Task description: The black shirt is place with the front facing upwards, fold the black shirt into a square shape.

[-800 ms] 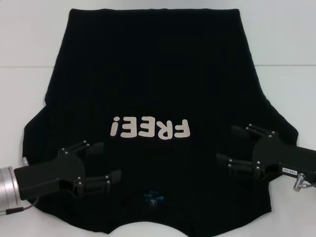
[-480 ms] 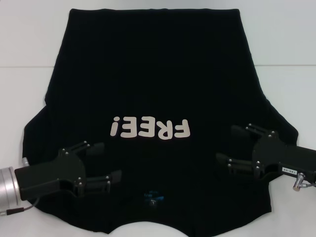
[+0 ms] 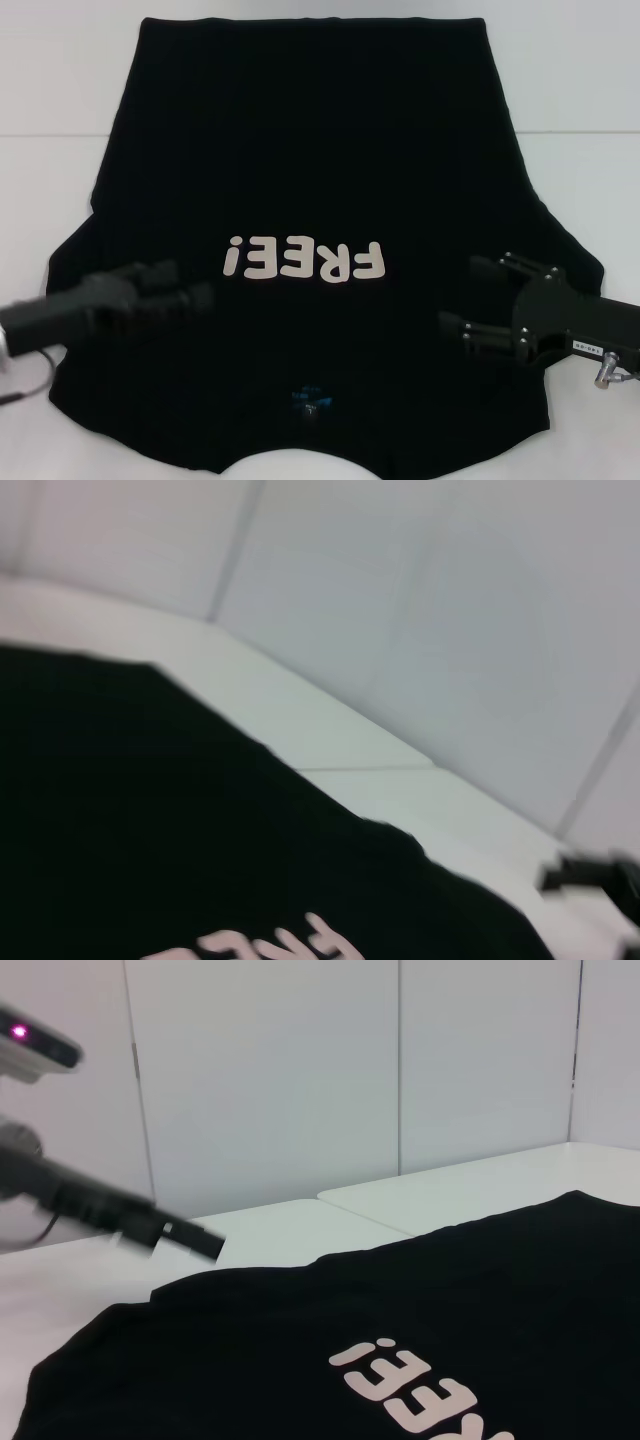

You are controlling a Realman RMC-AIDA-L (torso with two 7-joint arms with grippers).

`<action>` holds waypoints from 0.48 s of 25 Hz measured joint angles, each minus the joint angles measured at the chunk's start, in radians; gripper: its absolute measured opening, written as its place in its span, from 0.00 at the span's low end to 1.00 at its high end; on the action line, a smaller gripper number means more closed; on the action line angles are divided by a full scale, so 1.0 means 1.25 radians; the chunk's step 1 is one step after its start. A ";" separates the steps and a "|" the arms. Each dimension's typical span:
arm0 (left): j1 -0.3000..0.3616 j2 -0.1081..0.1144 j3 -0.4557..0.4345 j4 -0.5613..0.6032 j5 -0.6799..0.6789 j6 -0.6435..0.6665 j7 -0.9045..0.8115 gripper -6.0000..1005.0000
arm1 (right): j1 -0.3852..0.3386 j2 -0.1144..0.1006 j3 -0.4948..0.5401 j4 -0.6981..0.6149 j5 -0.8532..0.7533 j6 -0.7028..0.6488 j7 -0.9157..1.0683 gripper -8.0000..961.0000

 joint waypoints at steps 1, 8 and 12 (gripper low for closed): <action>-0.006 0.018 0.000 -0.003 0.004 0.005 -0.056 0.90 | 0.000 0.000 0.000 0.000 0.000 -0.001 0.001 0.95; -0.026 0.119 0.011 0.015 0.027 0.011 -0.416 0.89 | -0.002 0.000 0.000 0.000 0.000 -0.004 0.012 0.95; -0.034 0.144 0.014 0.058 0.098 -0.041 -0.574 0.89 | -0.004 -0.001 0.000 0.000 0.000 -0.006 0.019 0.96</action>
